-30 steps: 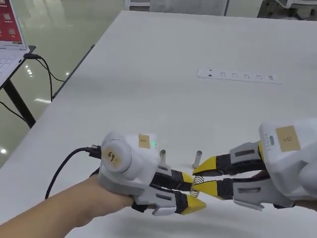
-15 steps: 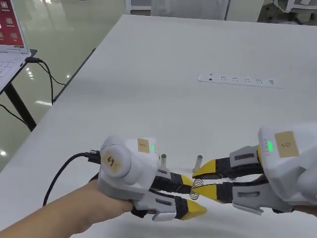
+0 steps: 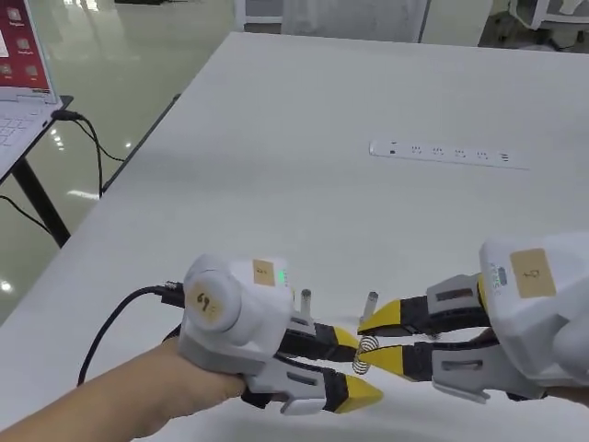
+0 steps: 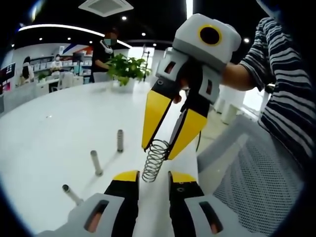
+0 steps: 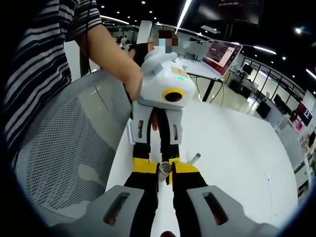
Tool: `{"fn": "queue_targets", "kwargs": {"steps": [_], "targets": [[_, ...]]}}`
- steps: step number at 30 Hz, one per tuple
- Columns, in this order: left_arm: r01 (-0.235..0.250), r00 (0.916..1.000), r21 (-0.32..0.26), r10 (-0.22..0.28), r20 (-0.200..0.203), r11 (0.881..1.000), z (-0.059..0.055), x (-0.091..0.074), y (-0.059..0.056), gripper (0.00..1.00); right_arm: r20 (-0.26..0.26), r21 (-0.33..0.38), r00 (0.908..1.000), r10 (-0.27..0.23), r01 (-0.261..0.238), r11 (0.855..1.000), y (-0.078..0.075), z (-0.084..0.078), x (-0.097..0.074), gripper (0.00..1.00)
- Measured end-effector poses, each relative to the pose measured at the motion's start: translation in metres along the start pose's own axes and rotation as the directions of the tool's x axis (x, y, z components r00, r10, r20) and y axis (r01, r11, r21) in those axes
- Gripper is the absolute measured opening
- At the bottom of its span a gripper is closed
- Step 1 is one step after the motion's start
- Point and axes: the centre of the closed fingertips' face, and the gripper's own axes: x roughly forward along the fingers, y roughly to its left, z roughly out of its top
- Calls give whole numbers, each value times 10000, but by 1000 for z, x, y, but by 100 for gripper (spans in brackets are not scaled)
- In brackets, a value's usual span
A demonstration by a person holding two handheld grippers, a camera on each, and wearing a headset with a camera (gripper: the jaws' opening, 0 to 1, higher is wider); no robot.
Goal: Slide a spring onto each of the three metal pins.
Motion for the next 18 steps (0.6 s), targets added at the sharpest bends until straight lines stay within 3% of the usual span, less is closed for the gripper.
{"fn": "queue_targets", "kwargs": {"steps": [5,18], "targets": [[-208,9998,-116,208,21,9997,-1,-2,3,25,-40,24,10000,-80,80,10000,0,-3,-2,7],[-384,9992,-422,387,66,9984,-2,-12,6,33,-242,73,9988,-414,416,9991,-6,-13,-3,7]]}}
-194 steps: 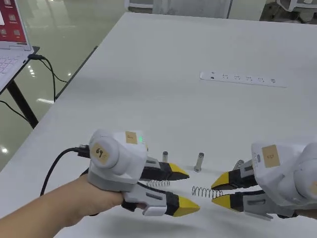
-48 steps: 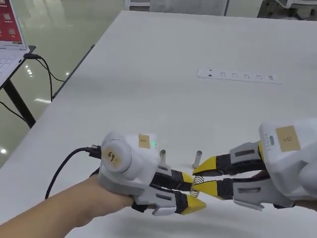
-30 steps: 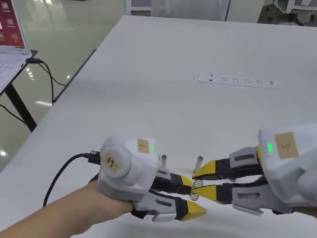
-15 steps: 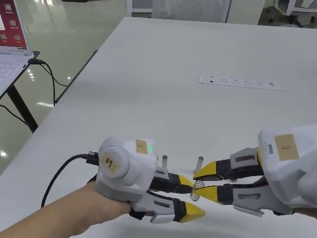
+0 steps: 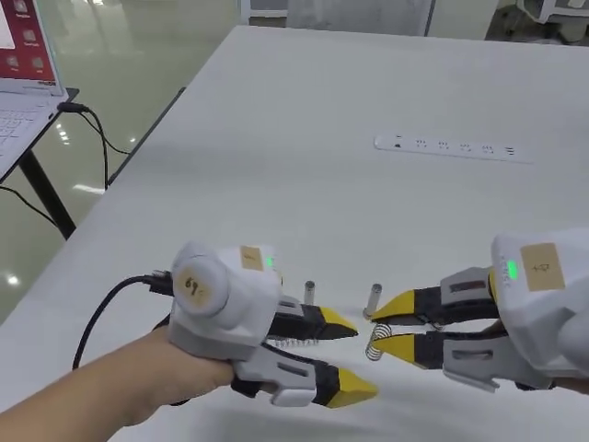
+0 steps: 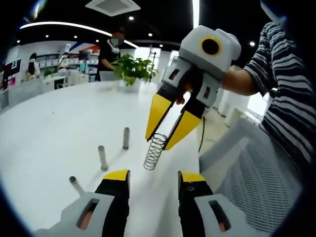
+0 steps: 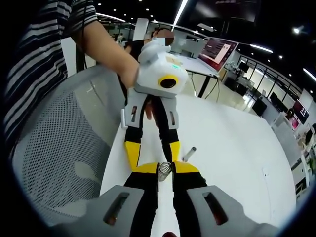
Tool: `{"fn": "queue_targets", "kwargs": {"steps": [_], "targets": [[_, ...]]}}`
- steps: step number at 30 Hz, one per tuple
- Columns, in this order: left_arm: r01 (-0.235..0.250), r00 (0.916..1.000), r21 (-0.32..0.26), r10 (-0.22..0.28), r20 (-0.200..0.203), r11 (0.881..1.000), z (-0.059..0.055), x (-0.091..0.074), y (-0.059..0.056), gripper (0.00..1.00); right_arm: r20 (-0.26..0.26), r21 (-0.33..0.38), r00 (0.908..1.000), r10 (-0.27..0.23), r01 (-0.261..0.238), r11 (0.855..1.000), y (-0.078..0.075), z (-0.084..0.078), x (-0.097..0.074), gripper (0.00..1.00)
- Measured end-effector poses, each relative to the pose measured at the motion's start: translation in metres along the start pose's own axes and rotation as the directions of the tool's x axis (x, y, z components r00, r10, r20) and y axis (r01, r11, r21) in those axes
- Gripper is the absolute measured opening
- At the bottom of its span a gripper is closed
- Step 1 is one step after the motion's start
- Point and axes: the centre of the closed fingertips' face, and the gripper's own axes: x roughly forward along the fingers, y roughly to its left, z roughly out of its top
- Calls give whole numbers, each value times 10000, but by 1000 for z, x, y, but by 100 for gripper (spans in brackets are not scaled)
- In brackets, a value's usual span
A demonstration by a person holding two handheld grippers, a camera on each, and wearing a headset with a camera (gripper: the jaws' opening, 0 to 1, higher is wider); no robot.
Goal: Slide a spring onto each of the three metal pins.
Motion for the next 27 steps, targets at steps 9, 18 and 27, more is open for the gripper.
{"fn": "queue_targets", "kwargs": {"steps": [9,18,27], "targets": [[-265,9996,-381,267,57,9989,-4,-16,3,47,-113,134,9996,-277,279,9995,-7,-7,1,7],[-834,9964,-724,842,73,9939,-12,-33,15,63,-149,81,9992,-362,364,9993,-10,-8,3,7],[-1298,9915,-847,1303,3,9879,-19,-50,26,79,-182,103,9991,-385,387,9992,-11,-11,3,7]]}}
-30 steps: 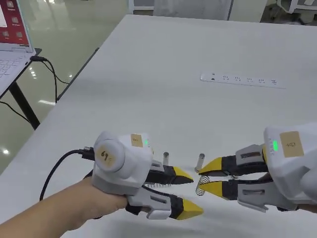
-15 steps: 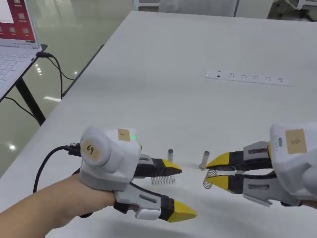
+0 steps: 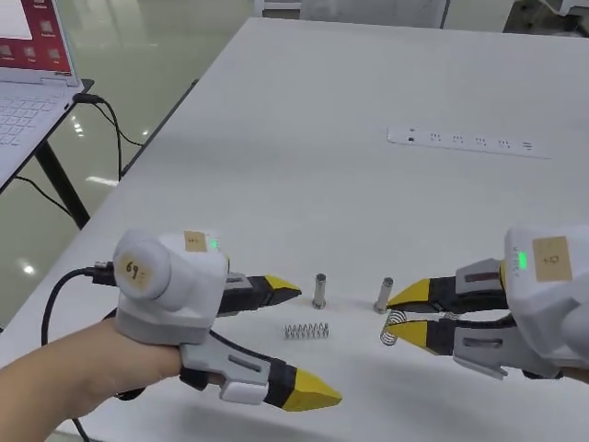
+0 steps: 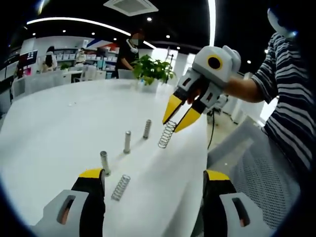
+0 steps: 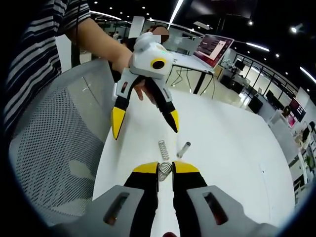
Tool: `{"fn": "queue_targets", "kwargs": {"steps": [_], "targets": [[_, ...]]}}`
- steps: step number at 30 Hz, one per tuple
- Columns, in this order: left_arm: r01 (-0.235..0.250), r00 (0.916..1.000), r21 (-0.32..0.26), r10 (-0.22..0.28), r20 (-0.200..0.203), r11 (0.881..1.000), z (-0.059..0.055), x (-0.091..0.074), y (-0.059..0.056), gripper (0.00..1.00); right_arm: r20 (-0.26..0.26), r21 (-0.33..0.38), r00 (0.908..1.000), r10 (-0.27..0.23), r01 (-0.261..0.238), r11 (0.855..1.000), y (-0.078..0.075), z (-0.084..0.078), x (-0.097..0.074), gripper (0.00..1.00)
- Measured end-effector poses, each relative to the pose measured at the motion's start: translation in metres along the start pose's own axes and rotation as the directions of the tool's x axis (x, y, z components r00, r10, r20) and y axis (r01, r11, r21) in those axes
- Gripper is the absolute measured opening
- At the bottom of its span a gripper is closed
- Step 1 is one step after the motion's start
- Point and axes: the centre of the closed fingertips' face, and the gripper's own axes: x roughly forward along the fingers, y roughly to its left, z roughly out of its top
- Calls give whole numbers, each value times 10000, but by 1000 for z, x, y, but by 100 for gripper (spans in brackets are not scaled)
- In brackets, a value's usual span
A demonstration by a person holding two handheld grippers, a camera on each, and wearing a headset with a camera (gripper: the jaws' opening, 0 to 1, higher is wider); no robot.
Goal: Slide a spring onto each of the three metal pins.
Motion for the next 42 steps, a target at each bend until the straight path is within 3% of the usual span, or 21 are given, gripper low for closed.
{"fn": "queue_targets", "kwargs": {"steps": [11,25,29,42], "targets": [[-759,9970,-49,759,176,9971,-4,-18,19,98,-87,32,9998,-170,170,9999,-4,-3,-2,7],[-1422,9888,-215,1430,427,9896,-4,-34,32,98,-224,233,9994,-282,287,9993,-10,-10,-5,7],[-1500,9874,-257,1511,464,9883,-4,-37,35,98,-157,848,9977,-653,664,9942,-24,-14,-11,7],[-1757,9830,-428,1777,467,9835,-11,-47,42,98,-186,838,9951,-976,988,9916,-40,-14,-11,7]]}}
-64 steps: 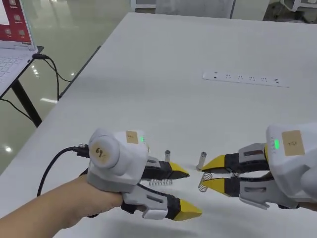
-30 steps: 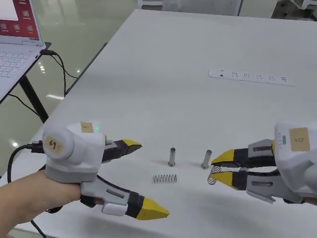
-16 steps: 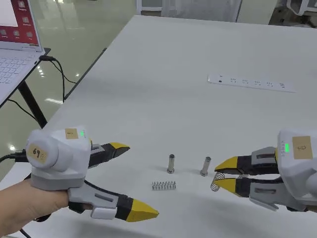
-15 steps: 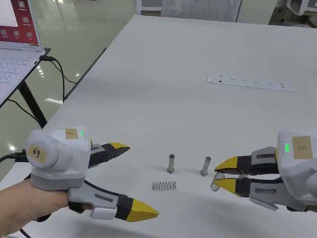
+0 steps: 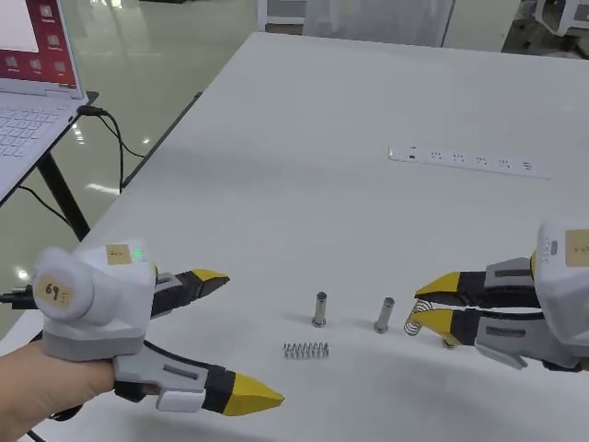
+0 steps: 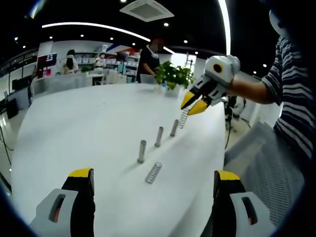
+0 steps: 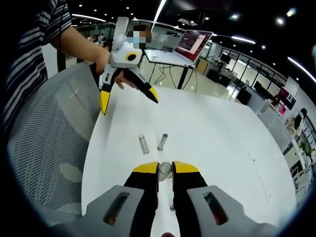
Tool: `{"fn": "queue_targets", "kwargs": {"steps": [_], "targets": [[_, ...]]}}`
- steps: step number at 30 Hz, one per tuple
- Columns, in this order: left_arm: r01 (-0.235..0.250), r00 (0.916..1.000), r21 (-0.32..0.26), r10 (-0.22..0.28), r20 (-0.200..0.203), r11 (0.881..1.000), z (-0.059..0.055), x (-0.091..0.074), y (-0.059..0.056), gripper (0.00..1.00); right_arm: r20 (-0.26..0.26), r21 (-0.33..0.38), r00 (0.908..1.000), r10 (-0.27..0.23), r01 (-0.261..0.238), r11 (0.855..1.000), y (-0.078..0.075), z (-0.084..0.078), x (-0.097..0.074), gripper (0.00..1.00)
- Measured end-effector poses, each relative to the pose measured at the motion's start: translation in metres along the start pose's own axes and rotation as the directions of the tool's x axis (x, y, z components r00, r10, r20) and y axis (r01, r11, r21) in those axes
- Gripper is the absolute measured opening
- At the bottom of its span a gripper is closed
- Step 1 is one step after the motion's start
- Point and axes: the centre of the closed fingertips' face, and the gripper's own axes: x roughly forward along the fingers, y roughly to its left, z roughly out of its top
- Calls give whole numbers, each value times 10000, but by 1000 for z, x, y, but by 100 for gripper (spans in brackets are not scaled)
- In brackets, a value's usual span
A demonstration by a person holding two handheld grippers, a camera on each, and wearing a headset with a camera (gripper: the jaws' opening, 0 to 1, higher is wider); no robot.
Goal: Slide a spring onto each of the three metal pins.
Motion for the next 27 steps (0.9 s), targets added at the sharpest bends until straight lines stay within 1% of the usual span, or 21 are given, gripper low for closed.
{"fn": "queue_targets", "kwargs": {"steps": [6,12,16,21,27], "targets": [[-57,10000,-30,57,3,10000,0,-2,1,98,-20,8,9999,-155,155,9999,-10,2,5,7],[-66,10000,-62,66,16,10000,-2,-3,0,98,89,376,9990,-448,444,9983,-24,3,10,7],[-75,10000,-77,75,17,9999,-3,-3,0,98,216,713,9981,-585,569,9958,-29,5,12,7],[-115,9999,-88,115,23,9999,-3,-4,1,98,366,1026,9973,-631,591,9930,-32,7,16,7],[-175,9998,-102,176,106,9998,-1,-5,2,98,301,1162,9977,-608,569,9916,-34,5,21,7]]}}
